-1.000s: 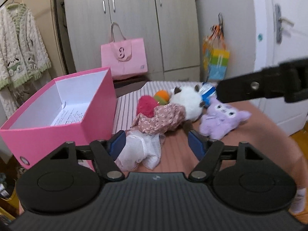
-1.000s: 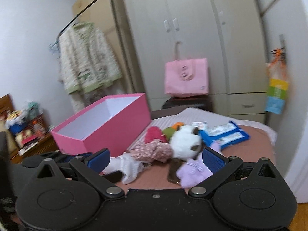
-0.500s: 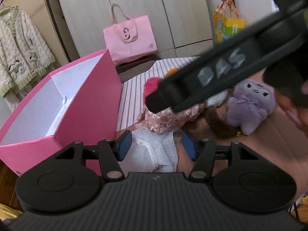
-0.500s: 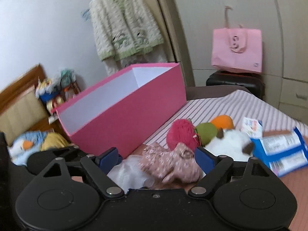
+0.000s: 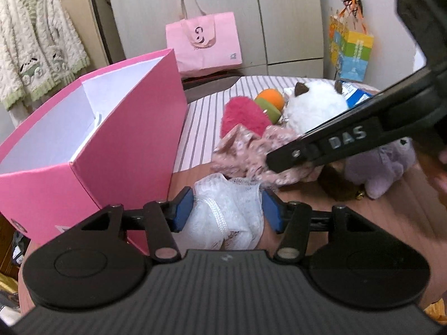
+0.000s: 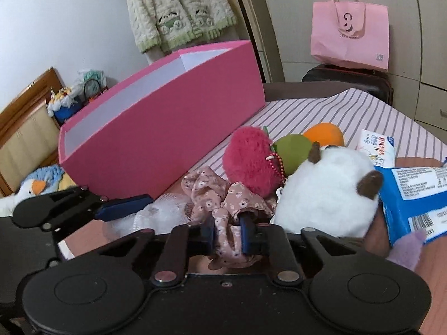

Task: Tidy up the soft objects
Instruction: 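Grasp the white lace pouch with the left tool while the right tool grasps the pink floral scrunchie, then carry the lace pouch with the left tool while the right tool carries the scrunchie into the pink box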

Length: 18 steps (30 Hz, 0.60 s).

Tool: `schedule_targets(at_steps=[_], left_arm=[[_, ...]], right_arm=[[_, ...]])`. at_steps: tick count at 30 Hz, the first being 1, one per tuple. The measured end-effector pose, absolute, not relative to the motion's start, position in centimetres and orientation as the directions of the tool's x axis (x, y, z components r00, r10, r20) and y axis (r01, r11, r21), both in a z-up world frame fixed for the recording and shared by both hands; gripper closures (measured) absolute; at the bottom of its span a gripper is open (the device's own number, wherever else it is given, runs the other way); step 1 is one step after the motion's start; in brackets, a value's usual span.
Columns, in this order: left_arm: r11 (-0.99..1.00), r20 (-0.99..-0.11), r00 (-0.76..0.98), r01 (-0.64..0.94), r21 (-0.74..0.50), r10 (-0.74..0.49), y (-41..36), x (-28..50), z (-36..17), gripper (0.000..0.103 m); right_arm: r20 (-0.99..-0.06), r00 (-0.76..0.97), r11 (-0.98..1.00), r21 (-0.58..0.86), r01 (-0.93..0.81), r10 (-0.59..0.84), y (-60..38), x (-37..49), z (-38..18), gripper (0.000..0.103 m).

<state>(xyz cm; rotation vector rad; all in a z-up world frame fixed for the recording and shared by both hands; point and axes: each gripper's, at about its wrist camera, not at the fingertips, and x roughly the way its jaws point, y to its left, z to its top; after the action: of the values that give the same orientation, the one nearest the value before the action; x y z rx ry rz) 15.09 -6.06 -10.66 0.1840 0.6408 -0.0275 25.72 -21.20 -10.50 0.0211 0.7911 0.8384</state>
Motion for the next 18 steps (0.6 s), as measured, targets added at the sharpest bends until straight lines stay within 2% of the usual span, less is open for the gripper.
schedule_targets(at_steps=[4, 8, 10, 14, 17, 18], left_arm=[[0.970, -0.615, 0.784, 0.077, 0.229, 0.083, -6.9, 15.6, -11.3, 0.041], [0.969, -0.622, 0.778, 0.077, 0.234, 0.088, -6.8, 15.6, -11.3, 0.040], [0.969, -0.622, 0.779, 0.081, 0.232, 0.083, -6.7, 15.5, -11.3, 0.041], [0.966, -0.605, 0.789, 0.058, 0.254, 0.112, -6.5, 15.2, -11.4, 0.056], [0.975, -0.607, 0.788, 0.044, 0.217, 0.100, -5.6, 15.2, -11.1, 0.065], [0.983, -0.614, 0.786, 0.043, 0.181, 0.079, -5.0, 15.2, -10.7, 0.065]], right_arm=[[-0.596, 0.460, 0.709, 0.286, -0.644, 0.658, -21.4, 24.4, -10.2, 0.085], [-0.581, 0.510, 0.729, 0.230, -0.645, 0.634, -21.1, 23.3, -9.9, 0.085], [-0.585, 0.514, 0.730, 0.212, -0.649, 0.627, -20.9, 23.0, -10.1, 0.081], [-0.616, 0.527, 0.751, 0.168, -0.639, 0.586, -20.4, 23.3, -11.2, 0.063], [-0.630, 0.501, 0.745, 0.194, -0.638, 0.594, -20.4, 23.8, -12.0, 0.063], [-0.632, 0.491, 0.736, 0.195, -0.648, 0.599, -20.4, 23.7, -12.1, 0.075]])
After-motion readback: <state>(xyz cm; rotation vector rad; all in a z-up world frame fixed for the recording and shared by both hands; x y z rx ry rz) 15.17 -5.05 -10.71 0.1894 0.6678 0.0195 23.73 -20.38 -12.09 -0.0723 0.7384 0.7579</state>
